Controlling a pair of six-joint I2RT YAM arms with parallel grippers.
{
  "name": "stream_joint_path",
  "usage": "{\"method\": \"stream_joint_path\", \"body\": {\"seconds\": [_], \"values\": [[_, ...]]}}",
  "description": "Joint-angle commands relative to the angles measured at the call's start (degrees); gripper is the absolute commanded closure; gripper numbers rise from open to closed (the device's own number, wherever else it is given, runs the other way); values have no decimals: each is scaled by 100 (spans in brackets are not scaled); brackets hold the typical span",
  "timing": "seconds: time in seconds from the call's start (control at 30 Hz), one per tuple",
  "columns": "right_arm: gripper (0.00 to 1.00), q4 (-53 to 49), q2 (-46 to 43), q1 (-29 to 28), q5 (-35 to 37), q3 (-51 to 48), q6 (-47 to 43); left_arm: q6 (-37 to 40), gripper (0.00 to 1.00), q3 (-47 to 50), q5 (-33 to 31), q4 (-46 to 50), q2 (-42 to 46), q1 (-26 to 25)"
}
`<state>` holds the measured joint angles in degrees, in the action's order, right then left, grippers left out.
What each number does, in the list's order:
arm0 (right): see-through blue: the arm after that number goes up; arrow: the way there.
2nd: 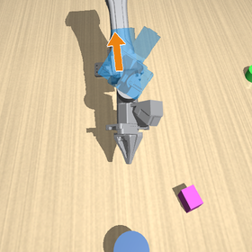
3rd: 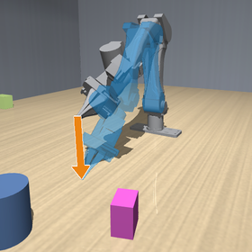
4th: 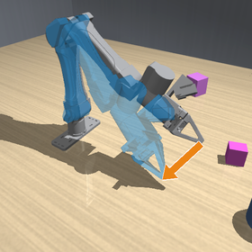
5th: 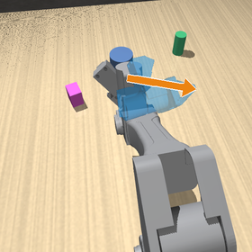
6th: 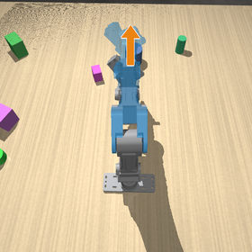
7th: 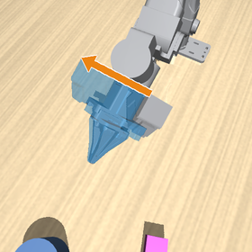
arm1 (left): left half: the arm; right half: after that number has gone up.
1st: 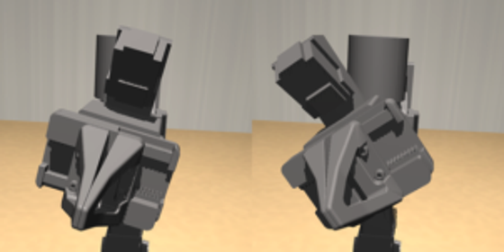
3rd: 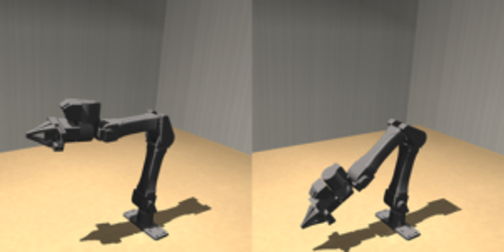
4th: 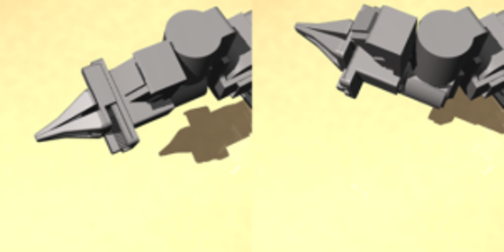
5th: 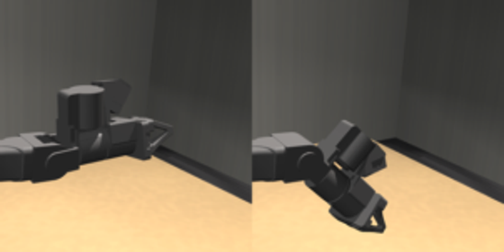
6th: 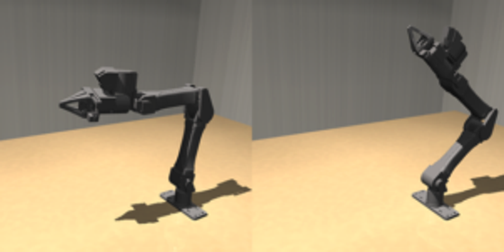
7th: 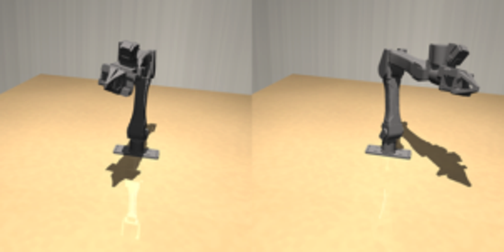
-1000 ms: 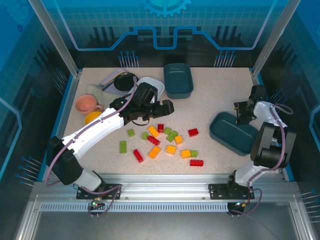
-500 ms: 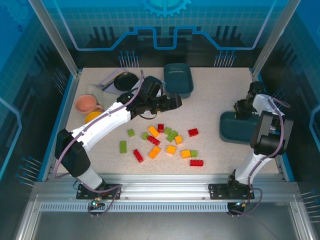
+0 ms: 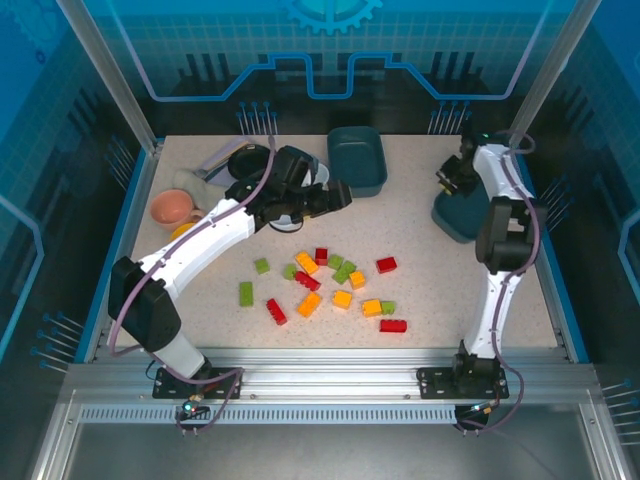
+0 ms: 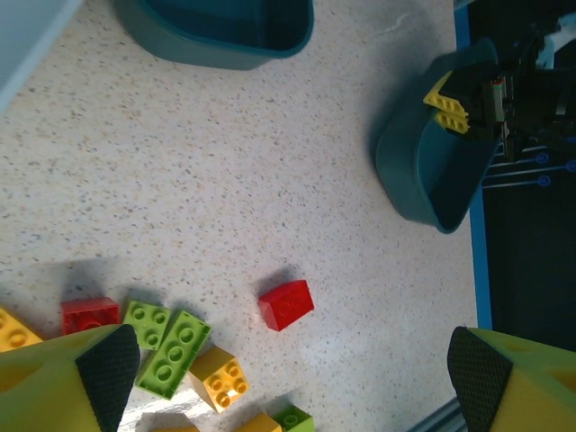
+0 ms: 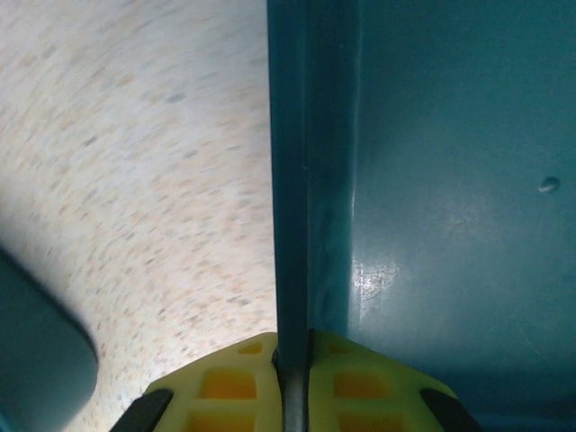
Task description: Sort the legos into containers by color
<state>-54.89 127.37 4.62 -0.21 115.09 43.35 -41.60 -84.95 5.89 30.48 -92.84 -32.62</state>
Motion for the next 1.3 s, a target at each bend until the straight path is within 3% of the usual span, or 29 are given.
{"method": "stream_joint_path", "body": {"seconds": [0.0, 0.17, 0.33, 0.53, 0.7, 1.1, 1.27], "values": [[99, -610, 536, -361, -3, 992, -1434, 135, 8, 61, 31, 184, 274, 136], [98, -1157, 1536, -707, 37, 2541, -2428, 161, 8, 153, 23, 273, 409, 242], [95, -1280, 2210, -760, -309, 3561, -2668, 178, 8, 285, -2, 404, 572, 275], [91, -760, 2339, -968, -1344, 3526, -2975, 153, 8, 599, -28, 450, 806, 305], [82, -516, 2355, -1061, -1559, 3447, -2724, 142, 8, 768, 52, 454, 916, 321], [55, -187, 2125, -1226, -1484, 3325, -2440, 187, 8, 869, 83, 472, 1049, 349], [55, -475, 2400, -1283, -1290, 3492, -2446, 180, 8, 823, 32, 544, 1011, 436]]}}
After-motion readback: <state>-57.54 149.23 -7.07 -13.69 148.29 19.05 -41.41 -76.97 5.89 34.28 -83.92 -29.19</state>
